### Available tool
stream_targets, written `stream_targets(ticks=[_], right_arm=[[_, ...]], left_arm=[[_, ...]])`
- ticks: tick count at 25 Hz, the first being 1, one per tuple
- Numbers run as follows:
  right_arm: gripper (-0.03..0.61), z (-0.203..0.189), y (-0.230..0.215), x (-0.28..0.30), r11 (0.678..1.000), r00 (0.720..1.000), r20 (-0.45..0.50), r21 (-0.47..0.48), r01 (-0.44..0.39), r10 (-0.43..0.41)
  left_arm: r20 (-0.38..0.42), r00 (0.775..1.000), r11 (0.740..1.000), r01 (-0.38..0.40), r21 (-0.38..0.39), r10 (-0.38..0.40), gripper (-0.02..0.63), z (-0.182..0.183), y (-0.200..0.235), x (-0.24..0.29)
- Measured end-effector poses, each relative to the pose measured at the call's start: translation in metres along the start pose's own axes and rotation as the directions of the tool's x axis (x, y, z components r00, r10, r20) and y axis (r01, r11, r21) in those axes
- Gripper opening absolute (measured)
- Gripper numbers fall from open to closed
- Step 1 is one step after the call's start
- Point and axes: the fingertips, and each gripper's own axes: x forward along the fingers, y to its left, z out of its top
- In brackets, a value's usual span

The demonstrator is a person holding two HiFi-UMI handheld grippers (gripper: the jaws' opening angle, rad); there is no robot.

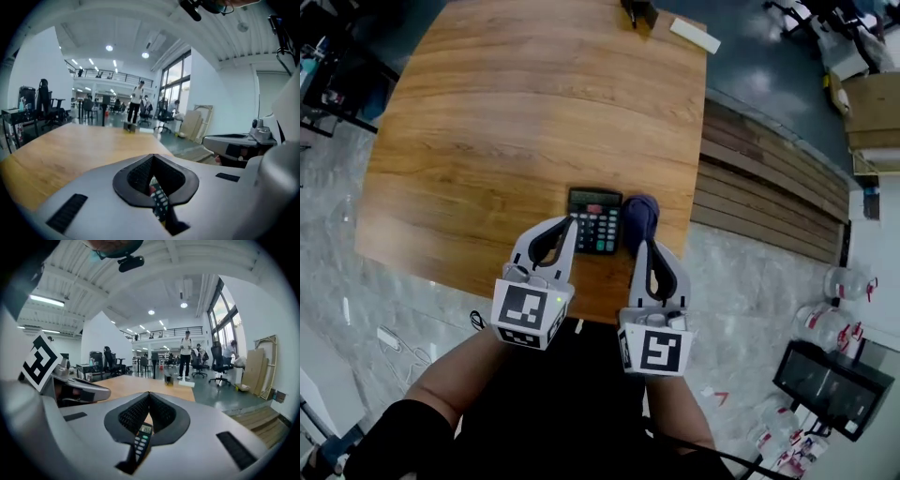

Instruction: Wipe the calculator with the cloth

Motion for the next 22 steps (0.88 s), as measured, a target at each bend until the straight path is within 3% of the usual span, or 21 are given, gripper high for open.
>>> stream_targets(ticks=[4,8,17,22], right_arm=[[0.015,0.058,0.029,-0.024,0.998,0.994,0.1,-0.044,-0.049,0.054],[0.015,0.101,0.044,-0.046,0.995,0.981,0.184,-0.085,-0.049,0.064],[0.015,0.133,0.05,-0.074,0.988,0.974,0.216,-0.149,-0.036,0.069],[0.015,0.135,0.06,-0.077,0.985,0.969,0.228,-0.161,-0.054,0.091]], left_arm=[[0.162,0.986,0.999,0.037,0.037,-0.043,0.006,0.059,-0.023,-0.035],[0.265,0.961,0.996,0.069,0.061,-0.083,0.006,0.087,-0.044,-0.066],[0.343,0.927,0.984,0.107,0.142,-0.15,0.006,0.122,-0.076,-0.099],[0.357,0.925,0.988,0.092,0.128,-0.132,0.006,0.125,-0.074,-0.11]])
